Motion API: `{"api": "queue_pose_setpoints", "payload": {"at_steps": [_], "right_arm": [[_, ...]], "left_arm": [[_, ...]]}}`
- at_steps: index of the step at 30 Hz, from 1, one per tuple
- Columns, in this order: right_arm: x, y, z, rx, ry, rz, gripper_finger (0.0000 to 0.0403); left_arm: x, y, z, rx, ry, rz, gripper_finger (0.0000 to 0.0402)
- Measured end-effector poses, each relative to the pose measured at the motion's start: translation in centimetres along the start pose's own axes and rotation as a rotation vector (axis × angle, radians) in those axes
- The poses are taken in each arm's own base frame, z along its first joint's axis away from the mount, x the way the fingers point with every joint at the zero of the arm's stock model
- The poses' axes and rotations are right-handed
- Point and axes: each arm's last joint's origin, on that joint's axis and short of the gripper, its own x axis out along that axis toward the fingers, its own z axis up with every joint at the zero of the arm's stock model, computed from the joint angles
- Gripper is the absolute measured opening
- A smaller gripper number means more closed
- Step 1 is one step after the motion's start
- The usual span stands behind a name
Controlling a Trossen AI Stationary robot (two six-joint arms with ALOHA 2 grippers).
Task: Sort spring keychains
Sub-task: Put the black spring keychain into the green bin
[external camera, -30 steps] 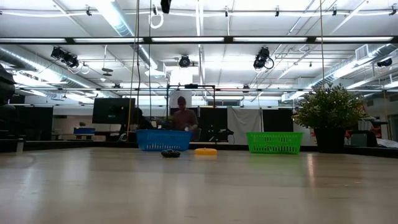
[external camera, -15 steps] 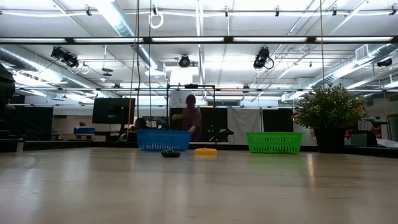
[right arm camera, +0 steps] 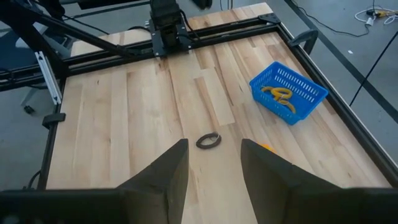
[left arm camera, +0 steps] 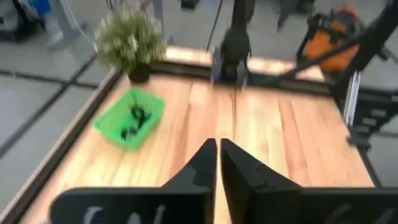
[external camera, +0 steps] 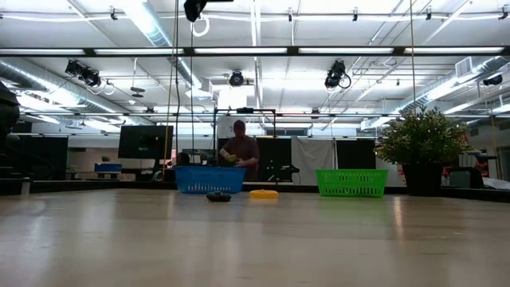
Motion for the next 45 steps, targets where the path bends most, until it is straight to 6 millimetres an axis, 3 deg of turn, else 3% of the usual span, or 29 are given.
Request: {"api": "queue_pose_setpoints", "payload": {"at_steps": [7, 12, 21, 26, 30, 38, 45], "right_arm": [[0.0, 0.0, 0.0, 0.000, 0.000, 0.000, 0.0151], [0.0, 0.0, 0.0, 0.001, -0.003, 0.001, 0.0151], [0.0, 0.0, 0.1, 0.001, -0.008, 0.002, 0.0151], [0.0, 0.0, 0.1, 0.001, -0.007, 0.002, 0.0151], [0.0, 0.0, 0.1, 0.001, -0.007, 0.002, 0.0151], [0.0, 0.0, 0.1, 0.001, -0.007, 0.002, 0.0151], [0.0, 0.0, 0.1, 0.001, -0.006, 0.002, 0.0151]], "left_arm": [[0.3, 0.0, -1.3, -0.018, 0.133, -0.014, 0.0099], [1.1, -0.1, -0.9, 0.031, 0.224, -0.036, 0.0137], [5.4, 0.5, 1.6, 0.122, 0.540, -0.013, 0.0147], [8.7, 0.8, 1.1, 0.152, 0.729, -0.023, 0.0147], [10.0, 0.9, 0.5, 0.170, 0.811, -0.018, 0.0147], [11.9, 1.0, -1.9, 0.195, 0.903, -0.022, 0.0147], [14.5, 1.4, -7.8, 0.172, 0.988, -0.017, 0.0147]]}}
